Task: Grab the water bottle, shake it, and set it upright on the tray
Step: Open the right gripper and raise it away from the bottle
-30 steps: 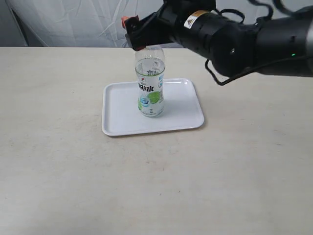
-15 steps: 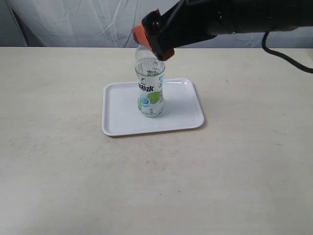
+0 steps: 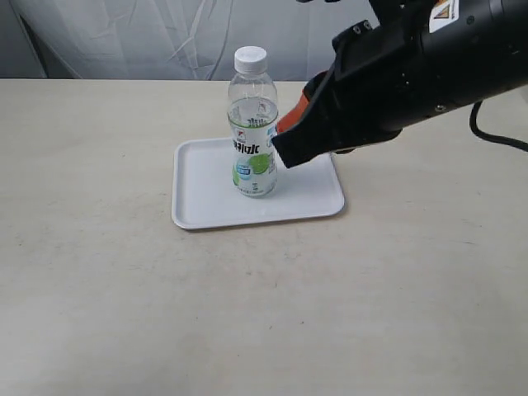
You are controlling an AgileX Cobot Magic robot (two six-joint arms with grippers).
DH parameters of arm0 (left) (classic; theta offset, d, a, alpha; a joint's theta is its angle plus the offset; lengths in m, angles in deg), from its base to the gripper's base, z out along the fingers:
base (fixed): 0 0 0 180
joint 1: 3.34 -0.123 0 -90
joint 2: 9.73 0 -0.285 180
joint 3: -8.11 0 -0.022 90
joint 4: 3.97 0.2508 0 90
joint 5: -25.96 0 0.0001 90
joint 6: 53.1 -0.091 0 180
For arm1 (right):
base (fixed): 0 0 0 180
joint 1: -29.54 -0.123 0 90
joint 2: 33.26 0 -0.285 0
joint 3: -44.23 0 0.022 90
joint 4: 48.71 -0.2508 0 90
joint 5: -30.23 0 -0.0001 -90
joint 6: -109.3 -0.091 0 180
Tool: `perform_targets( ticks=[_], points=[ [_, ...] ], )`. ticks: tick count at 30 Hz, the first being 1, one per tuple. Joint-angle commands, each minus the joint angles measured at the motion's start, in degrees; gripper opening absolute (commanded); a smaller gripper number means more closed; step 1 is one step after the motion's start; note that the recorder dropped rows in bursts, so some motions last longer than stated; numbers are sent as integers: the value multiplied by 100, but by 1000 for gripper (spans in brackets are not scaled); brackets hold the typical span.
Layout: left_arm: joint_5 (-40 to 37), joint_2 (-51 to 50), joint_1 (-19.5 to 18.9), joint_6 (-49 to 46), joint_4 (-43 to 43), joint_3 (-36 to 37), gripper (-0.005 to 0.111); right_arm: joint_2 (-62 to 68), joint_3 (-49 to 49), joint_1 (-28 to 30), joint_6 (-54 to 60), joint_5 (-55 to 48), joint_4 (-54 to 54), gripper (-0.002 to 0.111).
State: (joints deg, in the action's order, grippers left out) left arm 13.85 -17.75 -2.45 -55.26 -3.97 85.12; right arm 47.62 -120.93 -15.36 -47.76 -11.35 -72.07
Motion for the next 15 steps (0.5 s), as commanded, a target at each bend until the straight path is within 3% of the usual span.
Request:
perform_targets(
  ticks=[1, 8, 15],
  points=[
    [53, 23, 35, 23, 0, 21, 0, -58, -27, 28, -91, 7, -342, 10],
    [53, 23, 35, 23, 0, 21, 0, -69, -27, 28, -105, 191, -344, 10],
    [53, 23, 35, 23, 0, 21, 0, -473, 0, 52, -334, 1620, 283, 10]
  ],
)
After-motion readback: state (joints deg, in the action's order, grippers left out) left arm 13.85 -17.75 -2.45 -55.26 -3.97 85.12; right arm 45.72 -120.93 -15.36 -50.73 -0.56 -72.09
